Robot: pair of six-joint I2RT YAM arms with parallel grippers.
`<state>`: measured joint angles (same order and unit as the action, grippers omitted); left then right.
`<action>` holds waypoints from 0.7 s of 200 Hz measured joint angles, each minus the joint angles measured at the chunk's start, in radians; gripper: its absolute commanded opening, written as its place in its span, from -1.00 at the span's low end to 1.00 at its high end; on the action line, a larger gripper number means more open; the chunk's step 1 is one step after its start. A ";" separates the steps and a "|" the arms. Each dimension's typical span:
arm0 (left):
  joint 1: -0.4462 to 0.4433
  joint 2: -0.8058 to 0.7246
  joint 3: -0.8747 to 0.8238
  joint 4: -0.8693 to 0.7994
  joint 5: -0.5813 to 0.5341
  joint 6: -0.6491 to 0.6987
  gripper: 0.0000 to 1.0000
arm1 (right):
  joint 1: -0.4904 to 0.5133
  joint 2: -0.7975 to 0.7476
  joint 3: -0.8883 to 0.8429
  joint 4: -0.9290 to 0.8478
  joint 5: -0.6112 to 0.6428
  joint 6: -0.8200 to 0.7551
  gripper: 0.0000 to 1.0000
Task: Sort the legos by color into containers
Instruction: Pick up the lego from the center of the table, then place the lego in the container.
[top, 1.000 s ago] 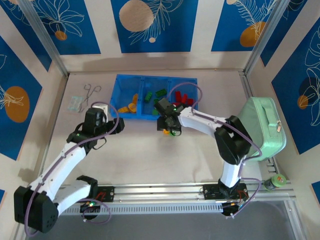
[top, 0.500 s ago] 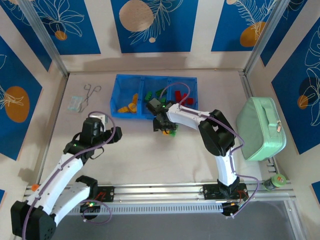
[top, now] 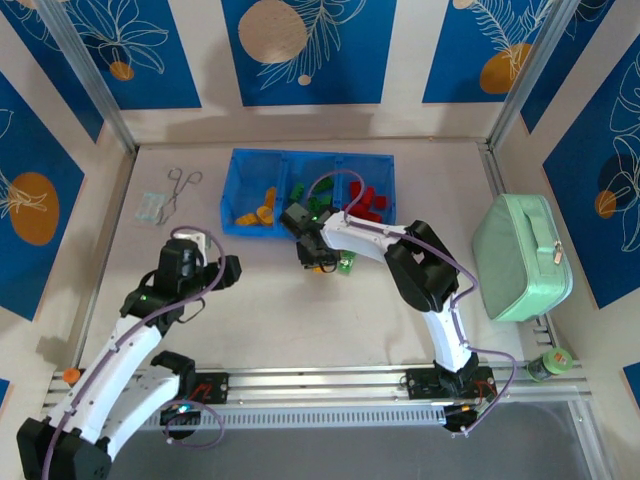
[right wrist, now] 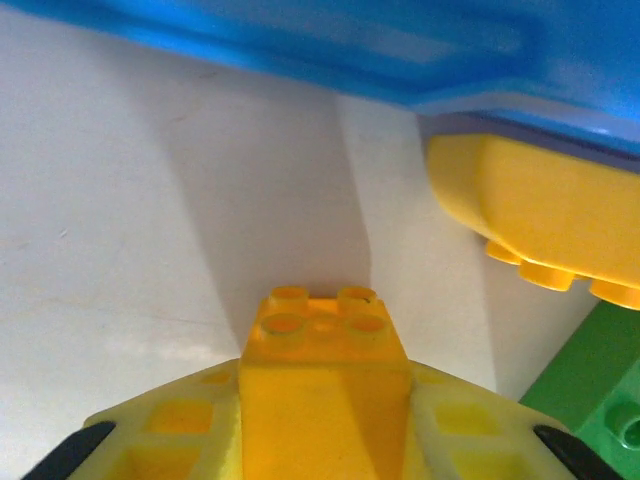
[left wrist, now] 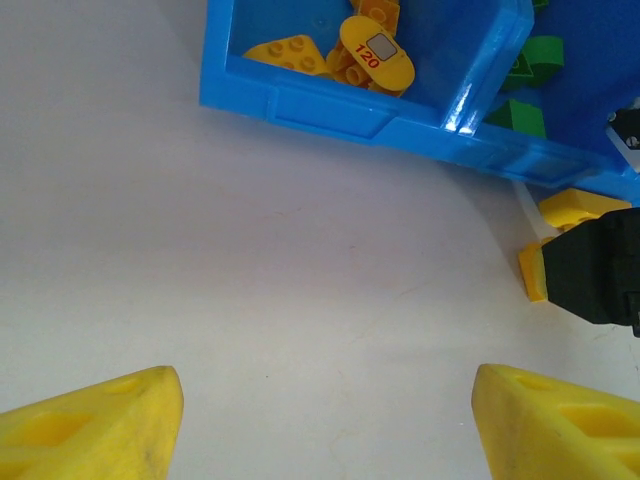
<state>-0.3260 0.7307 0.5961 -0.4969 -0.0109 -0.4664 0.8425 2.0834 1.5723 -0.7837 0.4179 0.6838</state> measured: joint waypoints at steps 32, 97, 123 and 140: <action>0.000 -0.039 0.015 -0.029 -0.006 0.000 0.51 | 0.029 0.000 0.106 -0.005 -0.006 -0.030 -0.46; -0.002 -0.085 0.053 -0.071 0.002 -0.012 0.50 | 0.018 0.177 0.694 -0.057 -0.031 -0.122 -0.46; -0.004 -0.124 0.052 -0.085 0.011 -0.026 0.50 | -0.005 0.319 0.880 -0.081 -0.067 -0.156 -0.45; -0.005 -0.144 0.052 -0.111 0.013 -0.026 0.50 | -0.023 0.417 0.991 -0.095 -0.098 -0.162 -0.45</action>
<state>-0.3309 0.5869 0.6483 -0.6083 0.0017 -0.4927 0.8196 2.5008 2.5633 -0.8787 0.3199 0.5217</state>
